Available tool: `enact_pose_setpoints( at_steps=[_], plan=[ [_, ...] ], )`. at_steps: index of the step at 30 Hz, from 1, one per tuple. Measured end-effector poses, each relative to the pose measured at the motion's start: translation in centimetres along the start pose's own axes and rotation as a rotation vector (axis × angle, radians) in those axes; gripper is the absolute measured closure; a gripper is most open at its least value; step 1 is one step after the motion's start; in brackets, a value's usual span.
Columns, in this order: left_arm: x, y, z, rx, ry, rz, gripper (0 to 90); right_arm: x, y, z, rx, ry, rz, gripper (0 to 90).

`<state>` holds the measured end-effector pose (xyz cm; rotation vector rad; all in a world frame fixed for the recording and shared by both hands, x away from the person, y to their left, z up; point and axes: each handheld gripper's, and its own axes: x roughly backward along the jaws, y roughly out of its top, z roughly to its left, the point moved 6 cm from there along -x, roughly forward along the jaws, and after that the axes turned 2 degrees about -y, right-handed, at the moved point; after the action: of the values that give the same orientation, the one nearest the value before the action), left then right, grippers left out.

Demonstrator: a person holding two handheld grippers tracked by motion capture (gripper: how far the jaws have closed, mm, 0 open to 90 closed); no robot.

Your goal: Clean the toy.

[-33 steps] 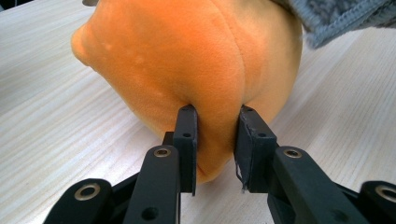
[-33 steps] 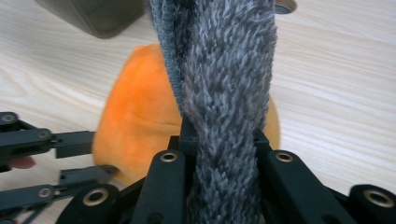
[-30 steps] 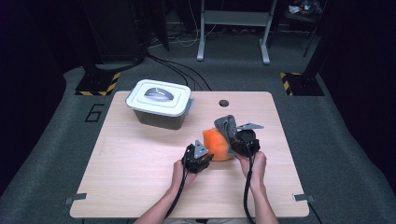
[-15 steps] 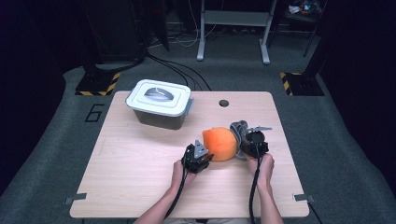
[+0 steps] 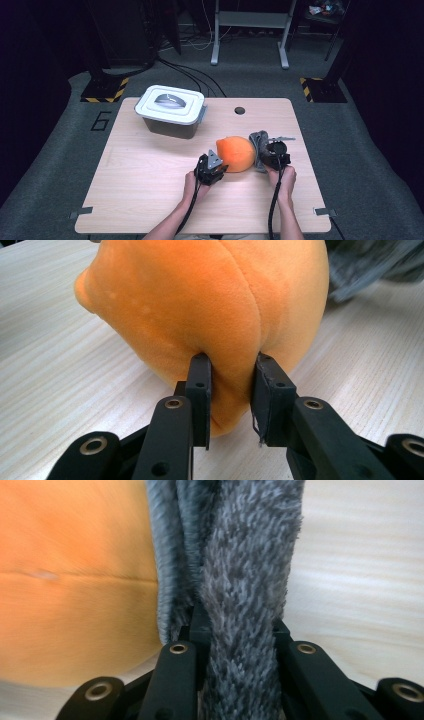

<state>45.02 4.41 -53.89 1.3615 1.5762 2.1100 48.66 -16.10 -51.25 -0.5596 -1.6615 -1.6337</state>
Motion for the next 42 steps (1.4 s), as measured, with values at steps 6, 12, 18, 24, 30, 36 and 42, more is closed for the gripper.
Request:
enact_pose_setpoints(
  at_steps=[6,12,18,24,30,36,42],
  plan=[
    [0.0,0.0,0.0,0.001,0.000,-0.003,71.0,4.2,2.0,1.8,0.051,0.037,-0.123,74.3],
    [0.0,0.1,0.1,-0.002,0.006,-0.010,67.4,4.7,2.7,4.0,0.096,0.086,-0.127,74.3],
    [0.2,0.1,0.2,0.005,0.005,-0.020,55.6,2.3,2.2,4.5,0.087,0.093,-0.097,74.5],
    [-0.1,-0.2,0.3,0.018,0.032,0.002,40.9,1.7,2.5,4.3,0.083,0.079,-0.098,74.4],
    [-0.8,-0.4,0.3,0.001,0.049,0.009,49.3,1.3,2.7,3.7,0.061,0.094,-0.092,74.4],
    [-0.7,-0.3,0.3,-0.011,0.047,0.005,64.7,1.5,2.6,3.5,0.036,0.124,-0.102,74.3],
    [0.1,0.4,-0.2,-0.011,-0.014,-0.032,71.9,2.9,2.6,3.4,0.038,0.125,-0.140,74.3]
  ],
)
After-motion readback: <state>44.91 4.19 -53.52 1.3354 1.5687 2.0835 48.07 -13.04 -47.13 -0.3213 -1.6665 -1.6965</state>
